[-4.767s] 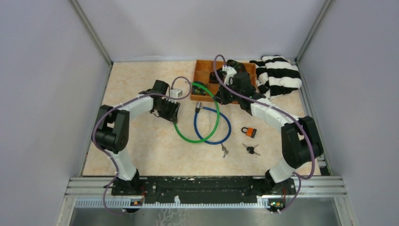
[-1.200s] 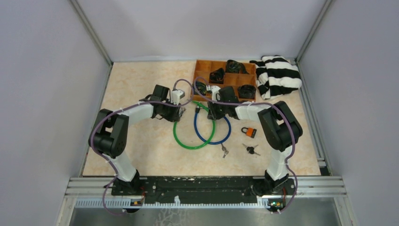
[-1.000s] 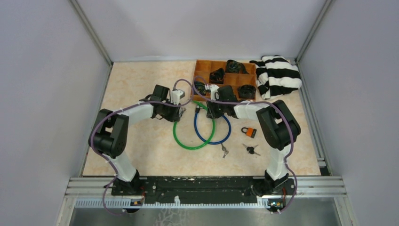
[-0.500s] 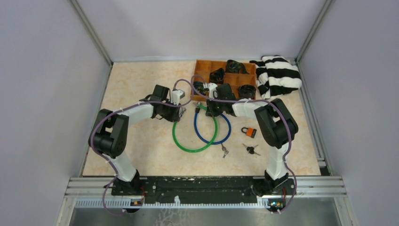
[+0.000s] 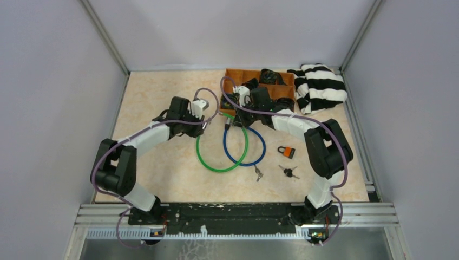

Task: Lock with the key
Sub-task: Lock the lock.

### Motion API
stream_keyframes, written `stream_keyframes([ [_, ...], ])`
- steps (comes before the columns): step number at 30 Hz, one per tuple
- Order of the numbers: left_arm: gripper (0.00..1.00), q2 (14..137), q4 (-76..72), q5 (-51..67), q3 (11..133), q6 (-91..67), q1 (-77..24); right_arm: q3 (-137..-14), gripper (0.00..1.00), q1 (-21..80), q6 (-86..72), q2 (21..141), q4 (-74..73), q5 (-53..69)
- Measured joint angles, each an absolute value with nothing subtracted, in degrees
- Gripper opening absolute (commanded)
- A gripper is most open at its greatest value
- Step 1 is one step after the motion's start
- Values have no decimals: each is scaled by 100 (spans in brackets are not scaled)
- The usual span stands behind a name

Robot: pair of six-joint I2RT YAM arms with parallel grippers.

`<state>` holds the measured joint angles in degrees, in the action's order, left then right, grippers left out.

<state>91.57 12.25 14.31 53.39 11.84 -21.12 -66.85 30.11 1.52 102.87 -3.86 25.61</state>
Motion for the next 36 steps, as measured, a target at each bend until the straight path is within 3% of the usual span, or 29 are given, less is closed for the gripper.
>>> stream_keyframes([
  [36,0,8440,757,1310,5358,705,-2128,-7214,0,3328,-344,10471,-784,3358],
])
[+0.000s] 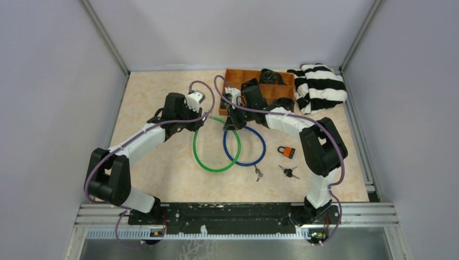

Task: Lock with the key
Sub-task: Lock the lock.

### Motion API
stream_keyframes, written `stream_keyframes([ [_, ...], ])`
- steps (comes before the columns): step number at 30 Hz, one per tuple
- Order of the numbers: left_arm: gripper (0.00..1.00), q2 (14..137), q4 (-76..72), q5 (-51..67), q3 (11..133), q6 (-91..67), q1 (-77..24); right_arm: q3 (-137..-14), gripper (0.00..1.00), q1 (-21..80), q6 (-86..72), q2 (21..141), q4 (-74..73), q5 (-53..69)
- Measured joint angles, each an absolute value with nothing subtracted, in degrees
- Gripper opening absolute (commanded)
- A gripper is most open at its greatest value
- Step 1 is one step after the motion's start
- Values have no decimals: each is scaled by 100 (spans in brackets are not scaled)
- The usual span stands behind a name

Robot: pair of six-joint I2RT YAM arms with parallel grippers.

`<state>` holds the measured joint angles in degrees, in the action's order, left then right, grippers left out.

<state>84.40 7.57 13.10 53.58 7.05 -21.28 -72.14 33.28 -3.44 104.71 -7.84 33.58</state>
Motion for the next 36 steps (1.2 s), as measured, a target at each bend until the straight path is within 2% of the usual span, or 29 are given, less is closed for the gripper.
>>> stream_keyframes([
  [36,0,8420,714,1358,5358,637,-2128,-7039,0,3402,-338,10589,-742,3336],
])
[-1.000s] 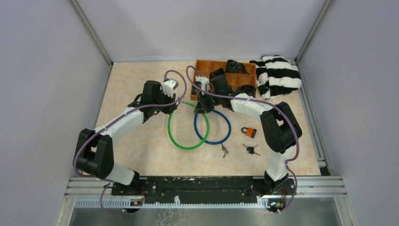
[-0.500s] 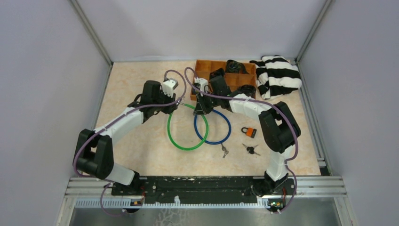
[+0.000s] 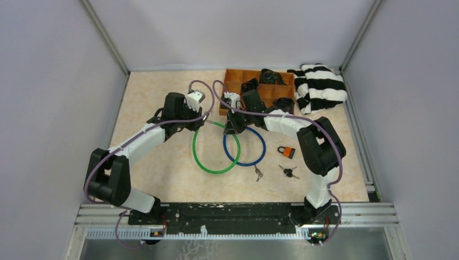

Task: Lock with the key
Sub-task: Lock the lock.

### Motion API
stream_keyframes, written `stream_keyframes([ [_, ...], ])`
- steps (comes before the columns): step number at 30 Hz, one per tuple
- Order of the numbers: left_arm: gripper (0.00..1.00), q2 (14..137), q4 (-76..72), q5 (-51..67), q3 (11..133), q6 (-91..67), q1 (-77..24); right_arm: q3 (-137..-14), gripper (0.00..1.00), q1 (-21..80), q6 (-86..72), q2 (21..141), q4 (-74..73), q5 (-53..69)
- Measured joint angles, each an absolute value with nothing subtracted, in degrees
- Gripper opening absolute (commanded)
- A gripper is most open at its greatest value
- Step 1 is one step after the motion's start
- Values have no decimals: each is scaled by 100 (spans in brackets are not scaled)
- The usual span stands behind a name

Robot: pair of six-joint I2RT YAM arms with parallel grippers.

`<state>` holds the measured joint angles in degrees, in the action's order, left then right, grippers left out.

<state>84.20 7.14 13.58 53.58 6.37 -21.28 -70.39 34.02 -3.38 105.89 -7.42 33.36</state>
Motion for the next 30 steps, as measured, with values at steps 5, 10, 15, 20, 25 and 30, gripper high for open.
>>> stream_keyframes([
  [5,0,8418,672,1361,5358,622,-2137,-7000,0,3402,-338,10589,-725,3301],
  [10,0,8418,639,1365,5356,622,-2143,-7000,0,3402,-349,10589,-703,3306],
  [15,0,8418,635,1363,5347,624,-2143,-7000,0,3393,-386,10589,-690,3306],
  [20,0,8418,633,1374,5343,622,-2145,-7000,0,3295,-478,10589,-650,3315],
  [25,0,8418,598,1411,5343,622,-2145,-7000,0,3238,-519,10589,-637,3339],
  [30,0,8418,596,1420,5343,622,-2145,-7002,0,3240,-528,10589,-642,3398],
])
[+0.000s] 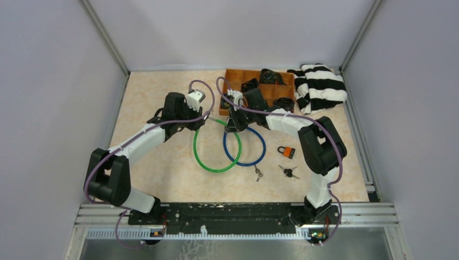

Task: Lock with the key
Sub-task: Lock the lock.

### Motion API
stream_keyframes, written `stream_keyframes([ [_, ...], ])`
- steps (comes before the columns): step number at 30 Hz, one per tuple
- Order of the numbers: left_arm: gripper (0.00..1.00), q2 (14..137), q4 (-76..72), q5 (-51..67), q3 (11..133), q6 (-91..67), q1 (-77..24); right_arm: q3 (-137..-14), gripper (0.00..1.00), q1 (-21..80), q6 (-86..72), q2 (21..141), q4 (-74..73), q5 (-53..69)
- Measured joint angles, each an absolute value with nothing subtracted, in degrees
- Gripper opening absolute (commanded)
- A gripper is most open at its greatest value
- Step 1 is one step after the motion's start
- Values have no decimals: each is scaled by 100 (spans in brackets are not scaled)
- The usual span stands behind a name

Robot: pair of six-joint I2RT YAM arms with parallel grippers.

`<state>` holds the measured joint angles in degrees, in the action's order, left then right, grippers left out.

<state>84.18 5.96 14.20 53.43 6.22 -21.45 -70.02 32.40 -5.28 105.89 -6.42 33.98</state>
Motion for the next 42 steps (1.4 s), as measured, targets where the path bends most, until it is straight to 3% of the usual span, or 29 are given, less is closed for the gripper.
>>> stream_keyframes([
  [42,0,8423,543,1450,5317,624,-2150,-6971,0,3247,-701,10731,-526,3542],
])
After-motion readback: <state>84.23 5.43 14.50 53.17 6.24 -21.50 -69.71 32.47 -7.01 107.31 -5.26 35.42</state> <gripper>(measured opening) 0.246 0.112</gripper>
